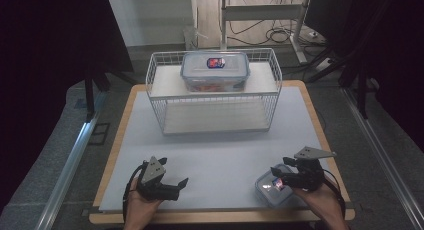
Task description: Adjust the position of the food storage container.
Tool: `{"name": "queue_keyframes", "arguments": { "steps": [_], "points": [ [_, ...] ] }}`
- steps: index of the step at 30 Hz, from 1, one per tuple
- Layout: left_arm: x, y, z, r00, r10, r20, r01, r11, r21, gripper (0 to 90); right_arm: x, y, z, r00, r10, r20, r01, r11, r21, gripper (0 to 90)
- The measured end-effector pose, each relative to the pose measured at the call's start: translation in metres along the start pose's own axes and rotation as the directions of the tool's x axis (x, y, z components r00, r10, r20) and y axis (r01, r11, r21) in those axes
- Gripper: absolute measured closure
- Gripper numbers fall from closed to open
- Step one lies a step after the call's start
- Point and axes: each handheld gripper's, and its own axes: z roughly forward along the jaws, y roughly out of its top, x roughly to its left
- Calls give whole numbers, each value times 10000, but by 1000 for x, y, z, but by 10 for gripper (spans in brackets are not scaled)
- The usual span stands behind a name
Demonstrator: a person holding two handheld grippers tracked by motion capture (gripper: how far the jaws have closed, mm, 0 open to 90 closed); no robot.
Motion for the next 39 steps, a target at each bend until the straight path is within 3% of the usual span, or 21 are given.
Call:
{"name": "queue_keyframes", "arguments": {
  "steps": [1, 5, 8, 21, 24, 33, 39],
  "points": [
    [0, 0, 0, 10000, -30, 20, 30, 10000, -39, 28, 0, 0, 0, 10000, 0, 0, 0, 10000, 0, 501],
    [0, 1, -1, 10000, -76, 24, 76, 9999, -123, 28, -5, 0, -13, 9999, -68, -102, 67, 9999, -75, 766],
    [0, 1, -1, 9999, -146, 52, 146, 9998, -133, 29, -5, -3, -21, 9993, -340, -151, 340, 9994, 15, 892],
    [-1, 2, 1, 9999, -130, 90, 130, 9999, -38, 29, 3, -37, -50, 9977, -506, -451, 536, 9963, 678, 895],
    [0, 2, 0, 9998, -174, 73, 174, 9998, -51, 29, 5, -48, -54, 9975, -294, -635, 355, 9946, 973, 895],
    [-1, 2, 1, 9999, -155, 50, 155, 9999, -19, 29, 10, -63, -52, 9957, -414, -831, 539, 9865, 1548, 894],
    [0, 2, 1, 9998, -185, 44, 185, 9998, -29, 29, 10, -66, -46, 9967, -514, -634, 632, 9773, 2021, 894]
  ]
}}
